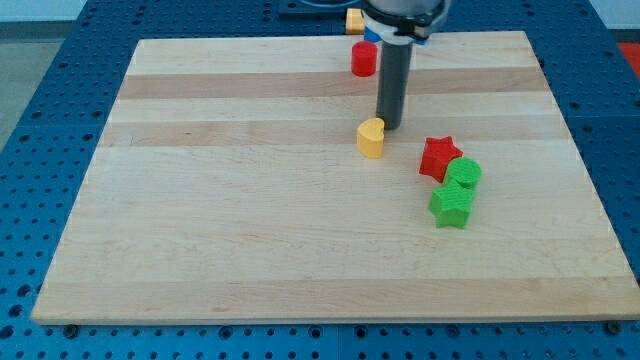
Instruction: Move the yellow heart towards the red circle
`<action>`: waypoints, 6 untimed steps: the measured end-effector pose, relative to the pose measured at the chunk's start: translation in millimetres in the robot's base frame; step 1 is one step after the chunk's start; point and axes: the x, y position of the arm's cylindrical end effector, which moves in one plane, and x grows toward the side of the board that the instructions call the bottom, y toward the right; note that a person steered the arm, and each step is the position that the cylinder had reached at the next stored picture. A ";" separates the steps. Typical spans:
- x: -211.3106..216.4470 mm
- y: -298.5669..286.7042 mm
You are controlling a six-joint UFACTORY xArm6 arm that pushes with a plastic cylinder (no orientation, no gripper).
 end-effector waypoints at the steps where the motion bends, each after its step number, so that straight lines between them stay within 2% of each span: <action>1: 40.6 2.6; 3: 78.2 -71.4; 4: 80.5 -70.5; 5: 72.7 -42.6; 6: 40.5 -17.4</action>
